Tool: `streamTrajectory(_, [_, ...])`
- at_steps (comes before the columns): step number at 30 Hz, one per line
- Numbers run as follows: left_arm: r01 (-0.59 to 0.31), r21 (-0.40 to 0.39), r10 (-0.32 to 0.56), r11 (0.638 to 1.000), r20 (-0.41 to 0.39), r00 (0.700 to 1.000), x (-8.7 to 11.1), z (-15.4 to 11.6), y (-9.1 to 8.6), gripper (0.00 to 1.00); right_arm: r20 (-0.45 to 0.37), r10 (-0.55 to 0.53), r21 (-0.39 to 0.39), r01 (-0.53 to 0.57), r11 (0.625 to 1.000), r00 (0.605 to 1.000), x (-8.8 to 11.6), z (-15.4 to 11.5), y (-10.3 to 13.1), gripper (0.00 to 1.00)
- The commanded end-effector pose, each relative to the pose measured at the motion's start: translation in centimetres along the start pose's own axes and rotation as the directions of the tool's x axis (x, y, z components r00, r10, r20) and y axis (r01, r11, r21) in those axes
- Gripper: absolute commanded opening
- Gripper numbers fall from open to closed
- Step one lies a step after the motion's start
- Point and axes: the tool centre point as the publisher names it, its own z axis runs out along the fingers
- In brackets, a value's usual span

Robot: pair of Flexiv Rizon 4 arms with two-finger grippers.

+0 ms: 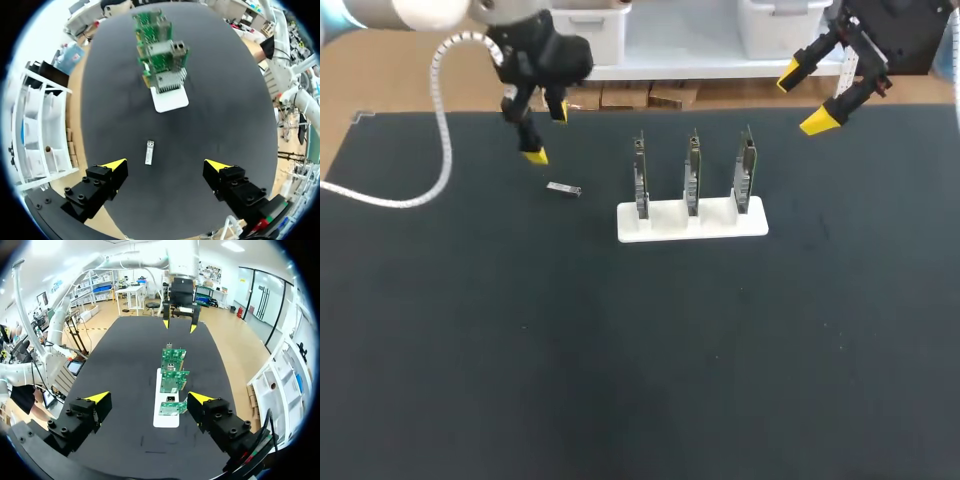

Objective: Pick up the optical module with the left hand, and insert it into the network port with the right hand.

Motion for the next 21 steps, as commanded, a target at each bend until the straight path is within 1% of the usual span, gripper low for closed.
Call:
streamTrajectory(1, [0.001, 0.051, 0.002, 0.999, -0.052, 0.999, -0.1, 1.2, 0.3, 1.0, -0.001, 0.001, 0.004, -0.001, 1.0, 1.0, 0.0, 0.0, 0.2, 1.0])
streamTrajectory(7, [0.027, 0.044, -0.024, 0.999, -0.063, 0.998, 1.2, 3.2, -0.3, 1.0, -0.001, 0.001, 0.004, -0.001, 1.0, 1.0, 0.0, 0.0, 0.2, 1.0])
streamTrajectory(9, [0.017, 0.03, -0.014, 0.999, -0.074, 0.997, 1.5, 3.6, -0.4, 1.0, -0.001, 0.001, 0.004, -0.001, 1.0, 1.0, 0.0, 0.0, 0.2, 1.0])
streamTrajectory(12, [0.007, 0.005, -0.006, 1.0, -0.047, 0.999, 1.6, 3.6, -0.4, 1.0, -0.001, 0.001, 0.004, -0.001, 1.0, 1.0, 0.0, 0.0, 0.2, 1.0])
streamTrajectory(15, [-0.014, -0.023, 0.013, 1.0, -0.038, 0.999, 1.5, 3.7, -0.4, 1.0, -0.001, 0.001, 0.004, -0.001, 1.0, 1.0, 0.0, 0.0, 0.2, 1.0])
streamTrajectory(16, [-0.003, -0.025, 0.002, 1.0, -0.055, 0.998, 1.5, 4.0, -0.3, 1.0, -0.001, 0.001, 0.004, -0.001, 1.0, 1.0, 0.0, 0.0, 0.2, 1.0])
streamTrajectory(17, [0.016, -0.015, -0.017, 1.0, -0.043, 0.999, 1.4, 4.1, -0.3, 1.0, -0.001, 0.001, 0.004, -0.001, 1.0, 1.0, 0.0, 0.0, 0.2, 1.0])
streamTrajectory(21, [0.016, -0.015, -0.017, 1.0, -0.043, 0.999, 1.4, 4.1, -0.3, 1.0, -0.001, 0.001, 0.004, -0.001, 1.0, 1.0, 0.0, 0.0, 0.2, 1.0])
